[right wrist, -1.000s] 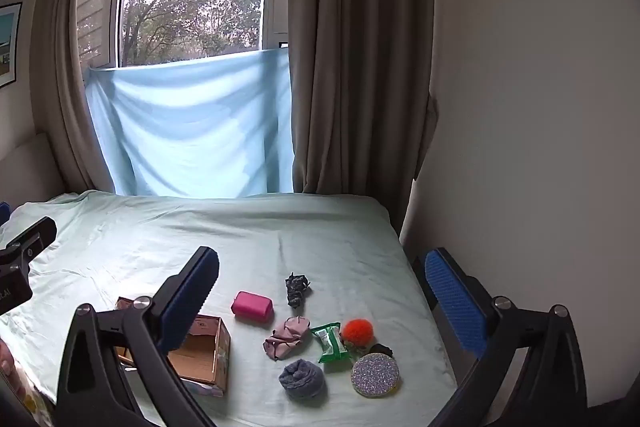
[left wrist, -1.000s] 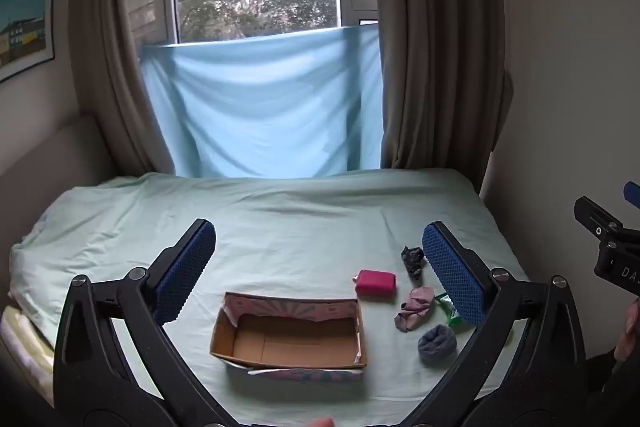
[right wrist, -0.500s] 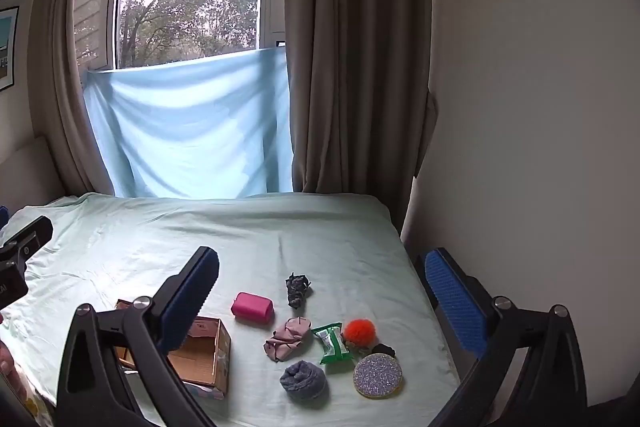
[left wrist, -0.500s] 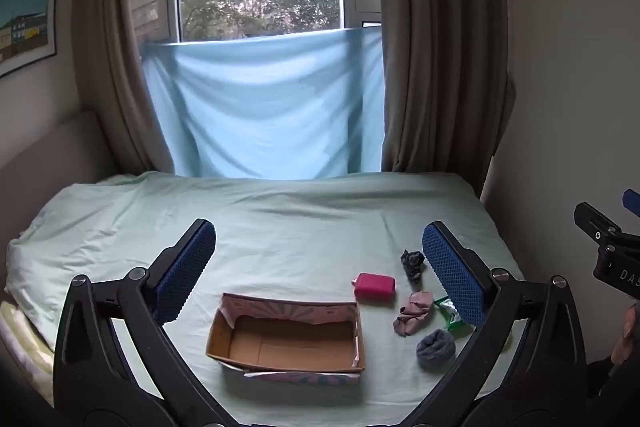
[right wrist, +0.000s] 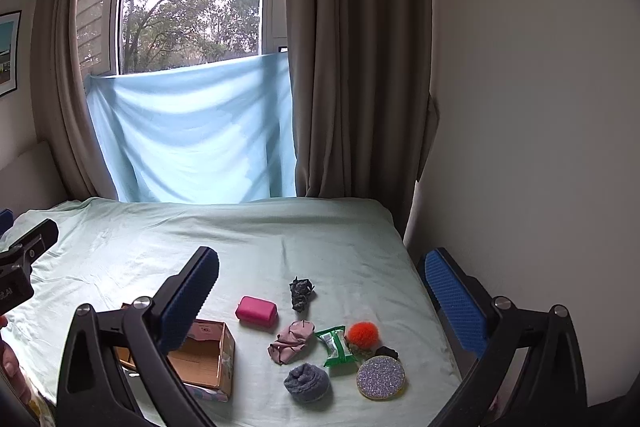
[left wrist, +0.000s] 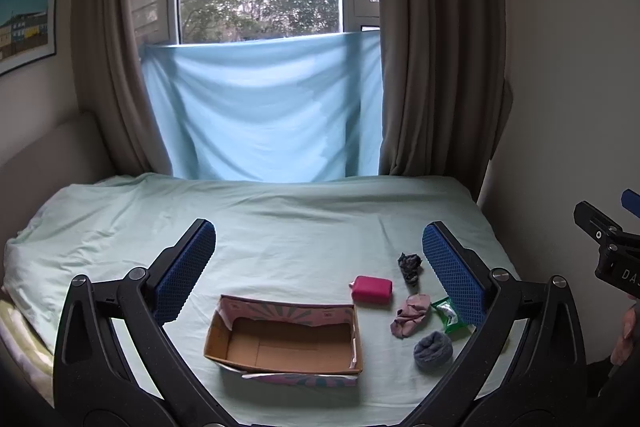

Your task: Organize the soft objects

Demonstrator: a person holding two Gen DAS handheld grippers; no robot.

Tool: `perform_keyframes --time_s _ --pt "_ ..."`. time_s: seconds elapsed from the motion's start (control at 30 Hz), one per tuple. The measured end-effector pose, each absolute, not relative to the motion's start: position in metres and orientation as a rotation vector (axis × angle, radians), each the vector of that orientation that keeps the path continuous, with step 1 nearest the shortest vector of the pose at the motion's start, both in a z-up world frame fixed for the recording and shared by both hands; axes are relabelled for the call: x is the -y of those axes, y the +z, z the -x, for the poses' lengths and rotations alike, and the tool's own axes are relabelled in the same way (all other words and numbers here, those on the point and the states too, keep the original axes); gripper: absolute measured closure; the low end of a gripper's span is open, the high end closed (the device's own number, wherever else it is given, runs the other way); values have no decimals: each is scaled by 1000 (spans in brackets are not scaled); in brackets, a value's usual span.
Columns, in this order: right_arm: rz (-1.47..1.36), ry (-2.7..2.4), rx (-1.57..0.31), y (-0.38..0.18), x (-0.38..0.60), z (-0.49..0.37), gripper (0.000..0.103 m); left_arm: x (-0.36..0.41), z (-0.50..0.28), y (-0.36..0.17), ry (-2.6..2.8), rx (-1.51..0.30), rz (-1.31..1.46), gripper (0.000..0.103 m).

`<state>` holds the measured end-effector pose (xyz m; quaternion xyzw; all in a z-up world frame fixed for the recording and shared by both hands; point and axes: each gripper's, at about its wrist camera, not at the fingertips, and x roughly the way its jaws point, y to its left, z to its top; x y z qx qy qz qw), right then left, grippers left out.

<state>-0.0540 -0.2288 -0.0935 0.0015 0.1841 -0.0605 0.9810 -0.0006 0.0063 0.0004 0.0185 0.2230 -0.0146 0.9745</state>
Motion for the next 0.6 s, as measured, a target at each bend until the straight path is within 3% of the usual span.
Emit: perform_keyframes --time_s 0.6 --pt "-6 -109 -365 -95 229 51 0 -12 3 1 -10 -442 -29 0"
